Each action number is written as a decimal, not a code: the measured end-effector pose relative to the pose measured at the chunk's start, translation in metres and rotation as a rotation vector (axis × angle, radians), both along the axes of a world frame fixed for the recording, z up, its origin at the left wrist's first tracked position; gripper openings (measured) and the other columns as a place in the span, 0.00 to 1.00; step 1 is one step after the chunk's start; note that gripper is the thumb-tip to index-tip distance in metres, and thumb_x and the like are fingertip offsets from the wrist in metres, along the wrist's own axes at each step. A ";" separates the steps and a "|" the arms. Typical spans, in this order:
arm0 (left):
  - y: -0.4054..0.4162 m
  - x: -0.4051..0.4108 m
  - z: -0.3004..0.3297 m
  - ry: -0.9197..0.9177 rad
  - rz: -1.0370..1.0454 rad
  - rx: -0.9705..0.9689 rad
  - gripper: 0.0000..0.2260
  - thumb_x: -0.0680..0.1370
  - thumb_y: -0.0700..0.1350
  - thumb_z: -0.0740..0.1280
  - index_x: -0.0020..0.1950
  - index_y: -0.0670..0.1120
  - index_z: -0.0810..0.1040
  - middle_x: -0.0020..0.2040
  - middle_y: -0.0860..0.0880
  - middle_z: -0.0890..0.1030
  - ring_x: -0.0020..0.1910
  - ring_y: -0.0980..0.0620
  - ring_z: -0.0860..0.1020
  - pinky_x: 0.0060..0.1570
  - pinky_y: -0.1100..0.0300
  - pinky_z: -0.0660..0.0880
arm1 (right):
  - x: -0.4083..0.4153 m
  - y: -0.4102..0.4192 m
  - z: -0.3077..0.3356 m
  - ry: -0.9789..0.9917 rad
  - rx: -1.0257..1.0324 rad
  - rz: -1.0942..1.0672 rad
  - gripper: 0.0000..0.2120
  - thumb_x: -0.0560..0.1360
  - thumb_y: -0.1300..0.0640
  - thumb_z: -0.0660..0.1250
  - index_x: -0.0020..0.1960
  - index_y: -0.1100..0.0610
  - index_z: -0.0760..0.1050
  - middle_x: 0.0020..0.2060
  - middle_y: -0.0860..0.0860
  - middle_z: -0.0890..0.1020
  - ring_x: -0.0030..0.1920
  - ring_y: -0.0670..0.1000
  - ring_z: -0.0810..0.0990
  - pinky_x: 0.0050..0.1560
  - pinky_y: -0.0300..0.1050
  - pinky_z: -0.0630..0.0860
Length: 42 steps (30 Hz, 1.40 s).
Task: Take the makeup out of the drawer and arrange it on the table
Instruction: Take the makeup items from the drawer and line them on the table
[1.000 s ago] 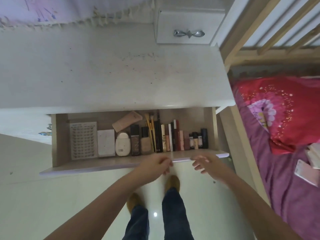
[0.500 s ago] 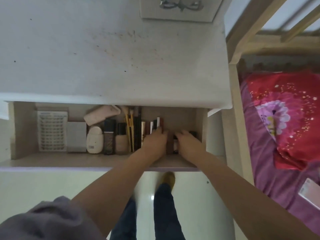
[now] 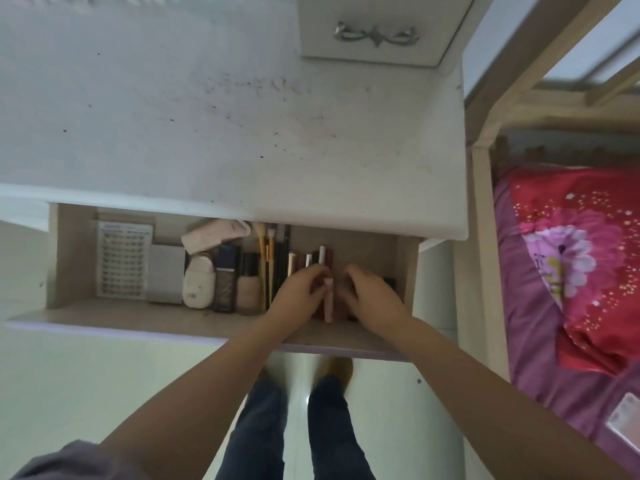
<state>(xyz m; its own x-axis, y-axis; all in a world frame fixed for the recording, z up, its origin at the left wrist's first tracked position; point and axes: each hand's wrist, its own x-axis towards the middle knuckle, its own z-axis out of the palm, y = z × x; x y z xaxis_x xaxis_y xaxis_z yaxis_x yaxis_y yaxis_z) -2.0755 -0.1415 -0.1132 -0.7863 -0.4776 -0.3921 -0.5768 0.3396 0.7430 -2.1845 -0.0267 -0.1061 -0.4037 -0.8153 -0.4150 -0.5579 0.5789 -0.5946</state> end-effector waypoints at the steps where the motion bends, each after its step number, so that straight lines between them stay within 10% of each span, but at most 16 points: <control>1: -0.008 -0.001 0.010 0.030 0.013 0.012 0.08 0.78 0.42 0.64 0.57 0.47 0.76 0.49 0.50 0.79 0.47 0.53 0.77 0.47 0.62 0.75 | -0.004 -0.001 0.010 -0.016 -0.044 -0.012 0.03 0.79 0.54 0.61 0.50 0.50 0.66 0.46 0.50 0.76 0.45 0.49 0.75 0.42 0.42 0.69; 6: -0.079 -0.017 0.089 0.259 0.109 0.064 0.07 0.76 0.44 0.67 0.52 0.55 0.75 0.44 0.58 0.79 0.42 0.63 0.78 0.41 0.71 0.75 | -0.051 -0.036 0.091 -0.088 -0.283 -0.122 0.04 0.77 0.50 0.63 0.51 0.45 0.69 0.43 0.38 0.76 0.43 0.35 0.75 0.41 0.25 0.69; 14: -0.171 -0.127 0.131 0.178 0.206 0.178 0.07 0.77 0.41 0.65 0.54 0.42 0.77 0.40 0.47 0.79 0.34 0.53 0.79 0.31 0.61 0.78 | -0.136 -0.151 0.118 -0.163 -0.288 -0.367 0.03 0.77 0.56 0.63 0.50 0.54 0.74 0.40 0.50 0.80 0.35 0.43 0.77 0.29 0.31 0.71; 20: -0.187 -0.163 0.098 0.138 0.214 0.043 0.08 0.75 0.41 0.65 0.53 0.43 0.79 0.47 0.43 0.81 0.41 0.46 0.81 0.45 0.52 0.80 | -0.145 -0.185 0.091 -0.026 -0.297 -0.394 0.08 0.77 0.58 0.63 0.54 0.57 0.77 0.51 0.52 0.80 0.48 0.48 0.76 0.48 0.36 0.68; 32: -0.088 -0.010 0.079 0.317 0.041 -0.103 0.06 0.78 0.42 0.62 0.49 0.53 0.74 0.34 0.58 0.75 0.31 0.61 0.73 0.32 0.70 0.69 | -0.030 -0.048 0.076 0.027 -0.336 -0.190 0.07 0.78 0.63 0.61 0.51 0.58 0.77 0.38 0.46 0.79 0.34 0.41 0.74 0.38 0.28 0.68; 36: -0.049 0.000 0.020 0.050 -0.157 -0.193 0.11 0.78 0.39 0.61 0.59 0.43 0.77 0.54 0.45 0.79 0.53 0.47 0.76 0.49 0.55 0.74 | -0.007 -0.029 0.018 0.086 -0.028 -0.084 0.12 0.79 0.61 0.59 0.60 0.60 0.75 0.51 0.58 0.81 0.50 0.58 0.79 0.46 0.43 0.70; 42: -0.037 -0.026 -0.027 -0.240 -0.378 -0.530 0.24 0.76 0.41 0.58 0.72 0.44 0.63 0.70 0.42 0.65 0.68 0.43 0.63 0.62 0.52 0.63 | -0.007 -0.042 -0.026 0.025 -0.023 -0.093 0.17 0.81 0.61 0.56 0.69 0.59 0.68 0.63 0.58 0.74 0.59 0.56 0.75 0.51 0.39 0.69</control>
